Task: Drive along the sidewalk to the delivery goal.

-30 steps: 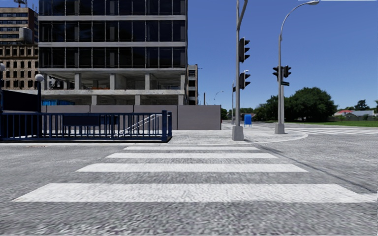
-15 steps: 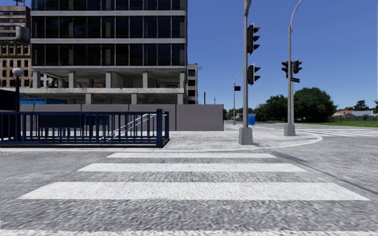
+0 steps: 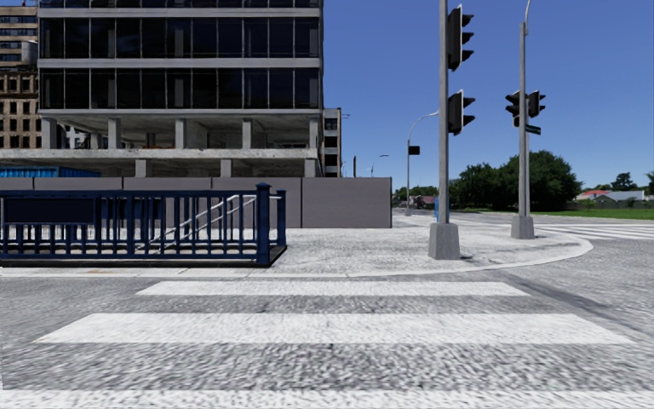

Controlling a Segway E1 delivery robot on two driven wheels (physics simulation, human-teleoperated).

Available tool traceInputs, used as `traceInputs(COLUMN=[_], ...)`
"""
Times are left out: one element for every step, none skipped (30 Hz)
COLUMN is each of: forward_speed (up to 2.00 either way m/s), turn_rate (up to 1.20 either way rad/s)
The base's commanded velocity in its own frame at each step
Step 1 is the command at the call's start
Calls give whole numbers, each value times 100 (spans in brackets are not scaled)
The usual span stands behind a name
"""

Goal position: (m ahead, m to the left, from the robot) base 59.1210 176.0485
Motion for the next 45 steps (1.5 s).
traceInputs(forward_speed=[191,191,191,191,191,191,191,191,191,191,191,191,191,191,191,191,191,191,191,191,191,191,191,191,191,191,191,191,191,191,191,191,191,191,191,191,191,191,191,191,188,188,180,172,166], turn_rate=[0,0,0,0,0,0,0,0,0,0,0,0,0,0,0,0,0,0,0,0,0,0,0,0,0,0,0,0,0,0,0,0,0,0,0,0,0,0,0,0,0,0,0,0,0])
